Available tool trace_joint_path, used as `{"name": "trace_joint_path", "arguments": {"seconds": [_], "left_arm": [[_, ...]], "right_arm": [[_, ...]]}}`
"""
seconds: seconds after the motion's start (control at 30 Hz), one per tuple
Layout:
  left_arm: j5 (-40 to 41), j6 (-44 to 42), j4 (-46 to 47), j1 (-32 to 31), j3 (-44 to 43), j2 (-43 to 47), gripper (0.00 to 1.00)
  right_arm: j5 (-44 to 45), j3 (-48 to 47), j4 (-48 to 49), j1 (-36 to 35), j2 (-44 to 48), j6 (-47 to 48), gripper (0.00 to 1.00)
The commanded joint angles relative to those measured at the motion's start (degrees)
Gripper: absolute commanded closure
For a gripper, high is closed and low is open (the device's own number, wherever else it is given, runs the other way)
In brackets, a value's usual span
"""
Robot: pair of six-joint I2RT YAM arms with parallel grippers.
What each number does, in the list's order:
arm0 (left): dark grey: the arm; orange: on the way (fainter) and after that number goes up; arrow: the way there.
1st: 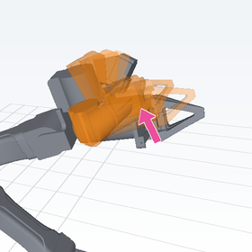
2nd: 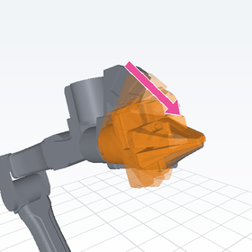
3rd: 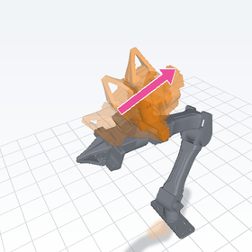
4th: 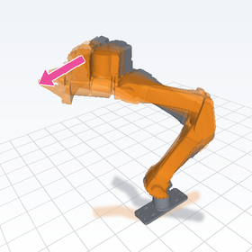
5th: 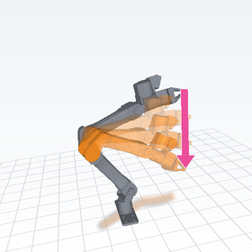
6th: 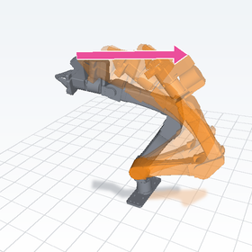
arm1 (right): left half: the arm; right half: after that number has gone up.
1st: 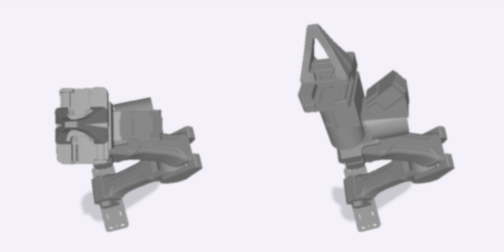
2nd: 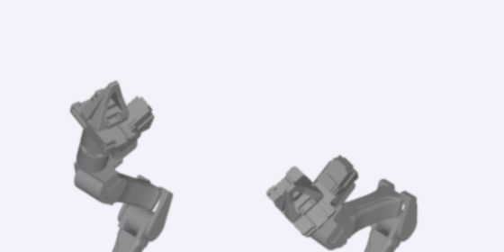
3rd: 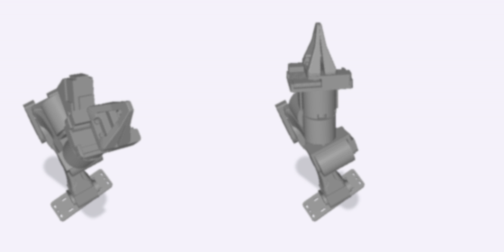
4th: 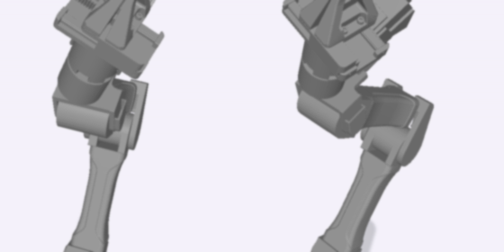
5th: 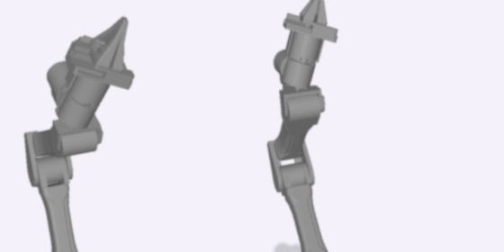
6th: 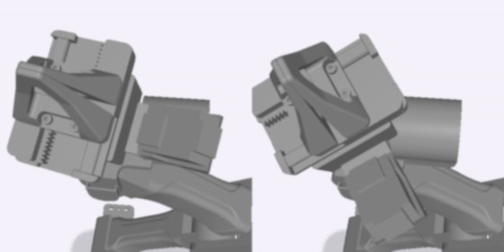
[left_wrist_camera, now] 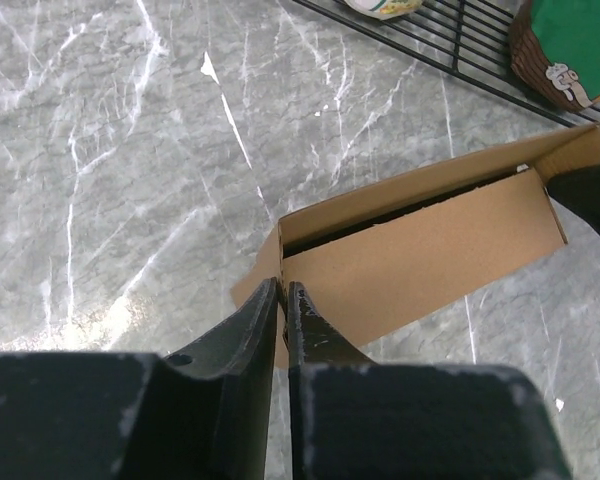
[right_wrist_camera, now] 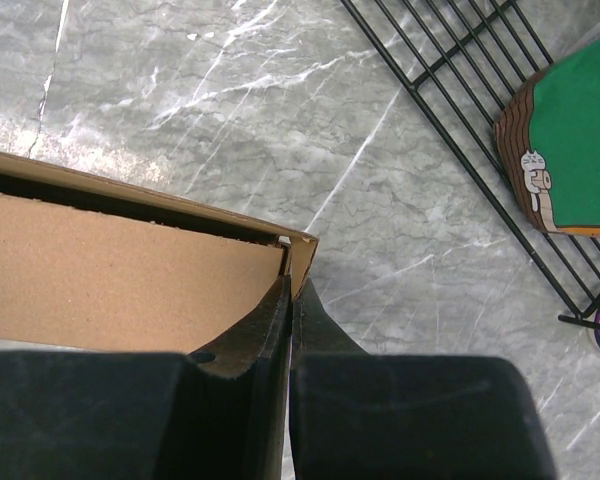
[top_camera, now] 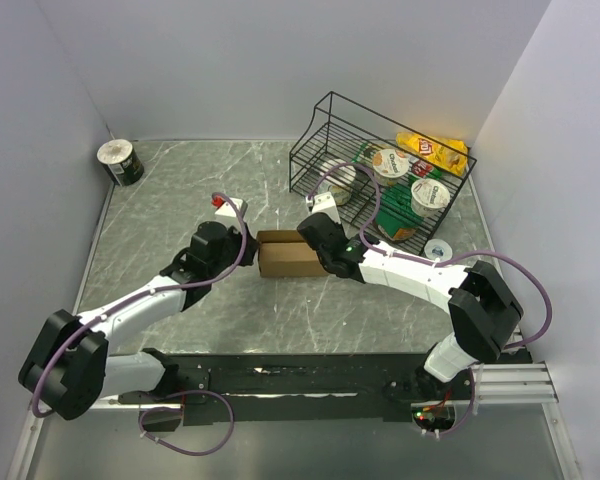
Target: Fold the paper box
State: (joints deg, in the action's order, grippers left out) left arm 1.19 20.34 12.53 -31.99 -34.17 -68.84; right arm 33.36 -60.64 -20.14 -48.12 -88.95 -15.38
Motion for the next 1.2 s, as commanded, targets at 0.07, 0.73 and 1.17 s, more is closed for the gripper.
{"name": "trace_joint_path", "arguments": {"seconds": [0.07, 0.73, 1.17], "left_arm": [[1.09, 2.25, 0.56, -0.09, -2.65, -1.21, 0.88], [-2.77, 15.26, 2.67, -0.09, -3.53, -3.85, 0.99], [-3.57, 17.37, 5.40, -0.09, 0.42, -3.85, 0.99]], "right_arm": [[-0.05, 0.70, 2.30, -0.49, 2.37, -0.18, 1.00], [0.21, 0.79, 2.39, -0.49, 2.11, -0.27, 1.00], [0.38, 1.05, 2.39, -0.57, 2.46, -0.27, 1.00]]}}
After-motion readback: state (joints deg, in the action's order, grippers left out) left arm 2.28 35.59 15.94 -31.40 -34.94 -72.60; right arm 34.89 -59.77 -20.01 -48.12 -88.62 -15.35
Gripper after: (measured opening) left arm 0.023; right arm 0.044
